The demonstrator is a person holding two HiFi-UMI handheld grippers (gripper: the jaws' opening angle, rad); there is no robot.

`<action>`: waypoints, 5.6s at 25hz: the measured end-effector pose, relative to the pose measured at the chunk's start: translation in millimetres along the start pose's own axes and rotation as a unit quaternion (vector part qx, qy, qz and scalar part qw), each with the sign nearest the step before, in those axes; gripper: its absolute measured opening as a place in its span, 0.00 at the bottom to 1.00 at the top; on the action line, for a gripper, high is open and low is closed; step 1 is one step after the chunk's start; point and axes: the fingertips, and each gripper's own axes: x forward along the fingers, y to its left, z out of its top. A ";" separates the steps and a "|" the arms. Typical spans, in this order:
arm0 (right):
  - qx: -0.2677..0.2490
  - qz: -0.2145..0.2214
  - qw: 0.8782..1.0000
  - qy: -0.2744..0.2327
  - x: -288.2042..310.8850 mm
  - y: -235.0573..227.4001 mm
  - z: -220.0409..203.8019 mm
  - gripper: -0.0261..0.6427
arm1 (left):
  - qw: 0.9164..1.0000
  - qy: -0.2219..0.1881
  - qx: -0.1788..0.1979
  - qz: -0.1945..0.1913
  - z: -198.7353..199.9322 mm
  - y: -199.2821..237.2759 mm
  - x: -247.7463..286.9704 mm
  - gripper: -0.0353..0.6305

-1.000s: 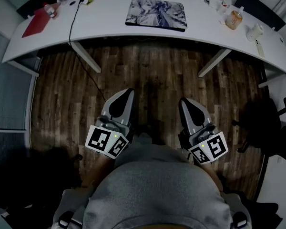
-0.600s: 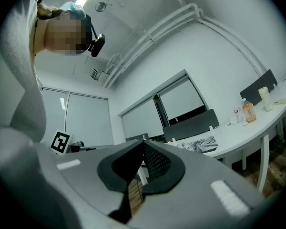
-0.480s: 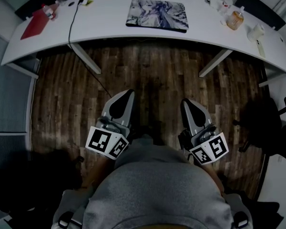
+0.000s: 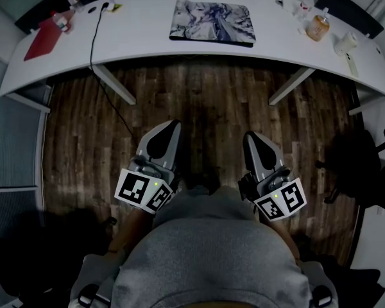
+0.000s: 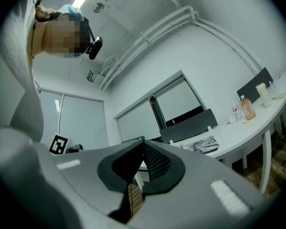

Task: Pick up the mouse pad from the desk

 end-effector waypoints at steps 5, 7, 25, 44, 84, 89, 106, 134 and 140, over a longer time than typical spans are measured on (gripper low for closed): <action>0.002 -0.021 1.000 0.000 -0.2 -2.9 -3.5 0.04 | 1.000 0.013 -0.002 -0.016 -5.7 3.4 5.5 0.05; 0.011 -0.033 0.999 0.000 -2.6 -8.5 -5.2 0.04 | 1.000 0.017 -0.003 -0.017 -8.7 5.1 10.1 0.05; 0.030 -0.034 0.999 0.006 43.4 -68.6 -3.7 0.04 | 1.000 0.007 -0.008 -0.001 -4.5 37.7 74.4 0.05; 0.032 0.018 0.999 0.015 154.9 -172.0 33.3 0.04 | 0.999 -0.026 0.014 0.036 31.4 87.7 195.1 0.05; 0.058 0.066 0.996 0.020 194.0 -232.8 48.7 0.04 | 0.995 -0.037 0.021 0.088 38.1 112.2 255.6 0.05; 0.065 0.072 0.995 0.028 191.4 -239.1 43.3 0.04 | 0.994 -0.035 0.023 0.101 33.8 111.9 254.2 0.05; 0.073 0.052 0.995 0.035 248.4 -275.0 35.2 0.04 | 0.996 -0.030 0.020 0.087 40.9 163.5 301.5 0.05; 0.059 0.000 0.998 -0.001 375.0 -331.0 48.6 0.04 | 0.998 -0.022 0.033 0.046 75.5 273.2 396.4 0.05; 0.047 -0.018 0.999 -0.003 383.4 -343.3 49.3 0.04 | 0.999 -0.008 0.034 0.032 70.1 284.3 410.9 0.05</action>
